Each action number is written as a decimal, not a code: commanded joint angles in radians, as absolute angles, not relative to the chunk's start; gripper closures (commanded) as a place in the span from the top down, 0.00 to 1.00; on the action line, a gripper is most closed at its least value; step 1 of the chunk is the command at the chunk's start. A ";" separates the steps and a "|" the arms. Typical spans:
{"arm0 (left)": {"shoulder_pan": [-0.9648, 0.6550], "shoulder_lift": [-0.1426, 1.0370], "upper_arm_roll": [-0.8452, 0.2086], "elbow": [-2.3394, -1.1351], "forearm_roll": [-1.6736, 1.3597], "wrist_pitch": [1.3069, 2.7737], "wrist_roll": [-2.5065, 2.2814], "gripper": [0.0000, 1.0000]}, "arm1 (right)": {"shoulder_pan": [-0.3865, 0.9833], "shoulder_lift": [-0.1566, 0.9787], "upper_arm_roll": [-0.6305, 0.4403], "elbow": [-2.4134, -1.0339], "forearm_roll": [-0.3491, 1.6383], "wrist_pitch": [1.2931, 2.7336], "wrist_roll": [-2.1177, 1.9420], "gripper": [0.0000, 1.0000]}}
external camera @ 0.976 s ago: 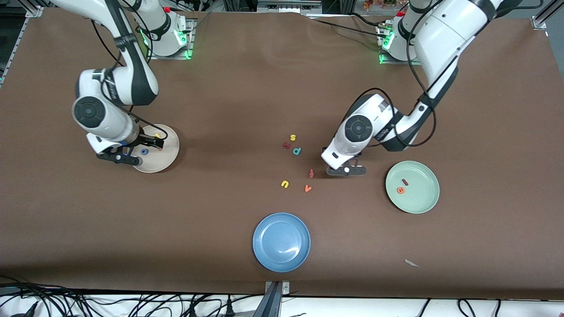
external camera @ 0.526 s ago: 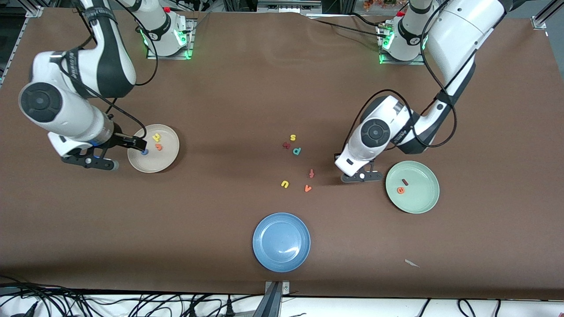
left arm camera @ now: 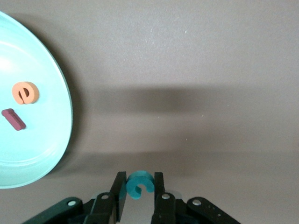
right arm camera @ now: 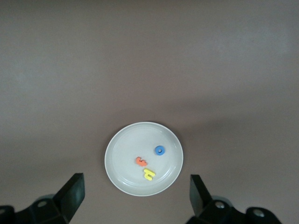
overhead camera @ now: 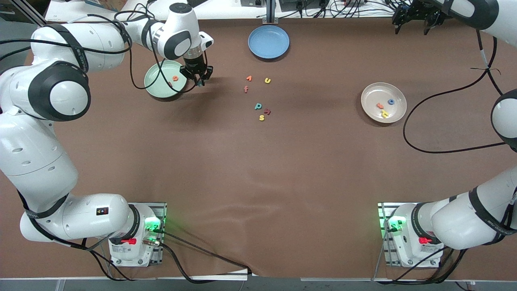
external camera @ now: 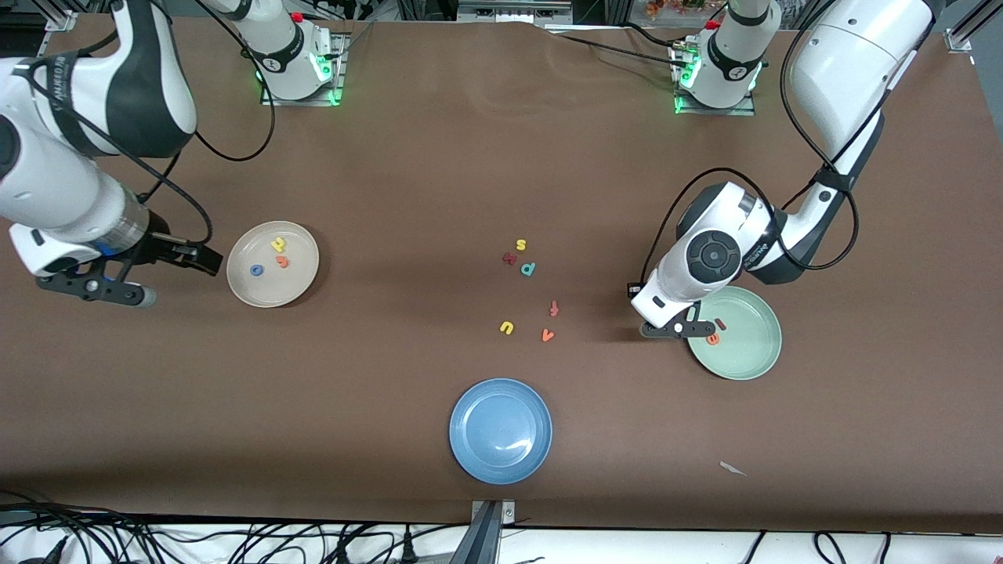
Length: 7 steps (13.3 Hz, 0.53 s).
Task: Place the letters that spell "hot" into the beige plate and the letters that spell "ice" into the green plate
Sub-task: 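Lower the teal c onto the green plate and open the left gripper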
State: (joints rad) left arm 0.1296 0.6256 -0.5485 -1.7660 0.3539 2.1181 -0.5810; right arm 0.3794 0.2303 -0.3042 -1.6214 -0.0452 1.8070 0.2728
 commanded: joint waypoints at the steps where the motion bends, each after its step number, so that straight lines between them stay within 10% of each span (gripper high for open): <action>1: 0.146 0.600 -0.557 -1.761 0.362 2.069 -0.519 0.00 | 0.292 0.256 -0.232 -1.556 -0.037 1.779 0.259 0.99; 7: 0.227 0.604 -0.548 -1.737 0.365 2.069 -0.358 0.00 | 0.063 0.244 -0.009 -1.543 -0.046 1.779 0.223 1.00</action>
State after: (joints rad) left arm 0.1973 0.6195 -0.5448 -1.7512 0.3539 2.0928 -0.4249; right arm 0.0900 0.2401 -0.0348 -1.5730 -0.0453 1.8057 0.2562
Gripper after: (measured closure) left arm 0.722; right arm 0.000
